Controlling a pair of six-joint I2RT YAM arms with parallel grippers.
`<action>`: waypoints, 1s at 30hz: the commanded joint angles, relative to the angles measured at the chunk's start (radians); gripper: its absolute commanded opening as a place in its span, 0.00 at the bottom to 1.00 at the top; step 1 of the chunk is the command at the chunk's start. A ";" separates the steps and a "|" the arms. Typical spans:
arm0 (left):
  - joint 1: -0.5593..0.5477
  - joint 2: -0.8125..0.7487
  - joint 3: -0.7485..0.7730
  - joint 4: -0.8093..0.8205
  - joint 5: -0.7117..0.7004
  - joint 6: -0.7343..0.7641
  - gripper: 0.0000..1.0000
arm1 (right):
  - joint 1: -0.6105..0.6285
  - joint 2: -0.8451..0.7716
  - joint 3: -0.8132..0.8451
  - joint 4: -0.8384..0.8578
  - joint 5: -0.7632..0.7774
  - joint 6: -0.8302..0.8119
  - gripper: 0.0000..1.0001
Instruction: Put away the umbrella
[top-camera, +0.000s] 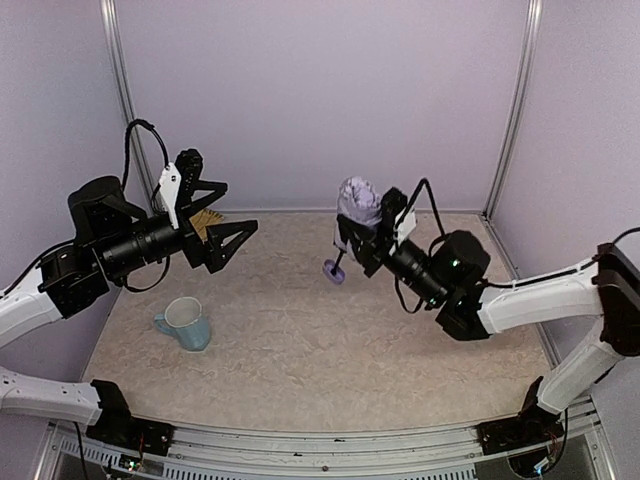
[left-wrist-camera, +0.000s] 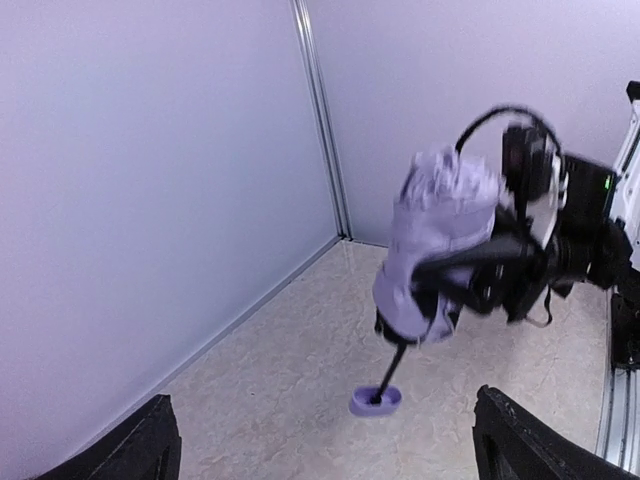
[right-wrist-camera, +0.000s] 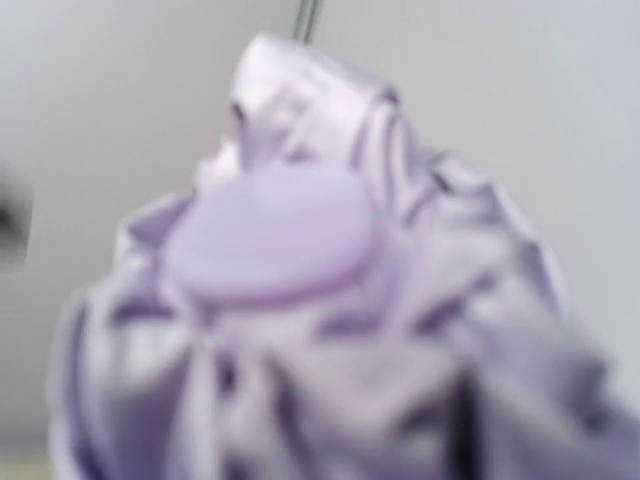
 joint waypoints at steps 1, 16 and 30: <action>0.025 0.035 0.005 0.029 0.068 -0.023 0.98 | 0.012 0.329 -0.322 0.448 0.064 0.199 0.00; 0.056 0.043 -0.002 0.004 0.109 -0.023 0.97 | 0.067 0.372 -0.345 0.195 0.145 0.181 0.00; 0.055 -0.011 -0.065 0.027 0.247 0.042 0.87 | -0.002 -0.154 0.074 -0.782 -0.557 -0.031 0.00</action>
